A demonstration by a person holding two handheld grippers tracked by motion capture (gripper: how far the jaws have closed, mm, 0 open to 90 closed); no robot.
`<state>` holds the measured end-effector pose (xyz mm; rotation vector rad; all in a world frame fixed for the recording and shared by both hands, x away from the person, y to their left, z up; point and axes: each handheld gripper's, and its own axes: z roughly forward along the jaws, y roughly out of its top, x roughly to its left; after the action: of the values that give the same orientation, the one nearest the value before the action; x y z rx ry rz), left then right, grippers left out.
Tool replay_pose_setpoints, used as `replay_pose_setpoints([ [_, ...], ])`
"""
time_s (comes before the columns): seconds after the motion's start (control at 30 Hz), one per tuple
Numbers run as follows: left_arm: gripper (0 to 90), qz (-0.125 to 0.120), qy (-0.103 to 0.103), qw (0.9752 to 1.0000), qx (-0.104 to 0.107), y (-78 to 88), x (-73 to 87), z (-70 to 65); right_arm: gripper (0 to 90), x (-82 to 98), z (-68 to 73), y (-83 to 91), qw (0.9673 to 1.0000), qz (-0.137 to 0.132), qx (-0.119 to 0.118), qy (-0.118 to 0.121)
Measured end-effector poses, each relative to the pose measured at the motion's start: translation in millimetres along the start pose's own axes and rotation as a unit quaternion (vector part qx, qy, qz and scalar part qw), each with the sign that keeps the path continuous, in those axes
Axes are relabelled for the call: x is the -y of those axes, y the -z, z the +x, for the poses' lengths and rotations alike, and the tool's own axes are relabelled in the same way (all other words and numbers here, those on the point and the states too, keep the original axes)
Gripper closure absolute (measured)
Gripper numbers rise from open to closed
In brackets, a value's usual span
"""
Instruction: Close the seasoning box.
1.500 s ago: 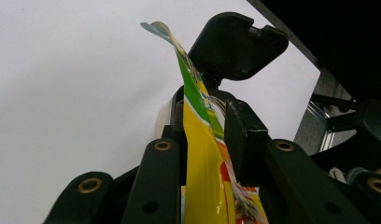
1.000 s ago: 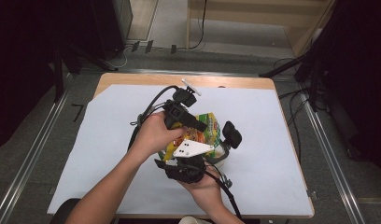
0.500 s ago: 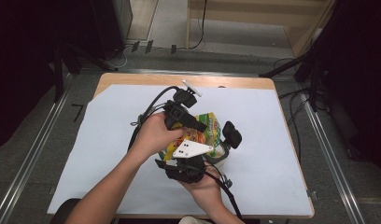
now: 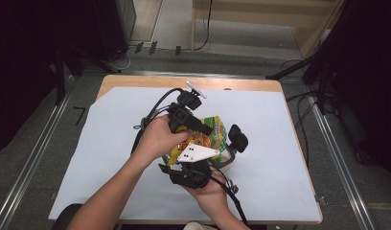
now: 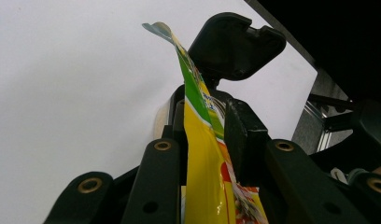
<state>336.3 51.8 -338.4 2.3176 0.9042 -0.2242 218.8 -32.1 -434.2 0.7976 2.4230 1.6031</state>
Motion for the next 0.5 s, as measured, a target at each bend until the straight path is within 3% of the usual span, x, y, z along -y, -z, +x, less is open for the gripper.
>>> replay_pose_setpoints([
  [0.5, 75.8, 0.001, -0.002, 1.0, -0.005, -1.9, -0.1, -1.5, 65.6, 1.6, 0.2, -1.2, 1.0, -0.001, -0.006, -0.005],
])
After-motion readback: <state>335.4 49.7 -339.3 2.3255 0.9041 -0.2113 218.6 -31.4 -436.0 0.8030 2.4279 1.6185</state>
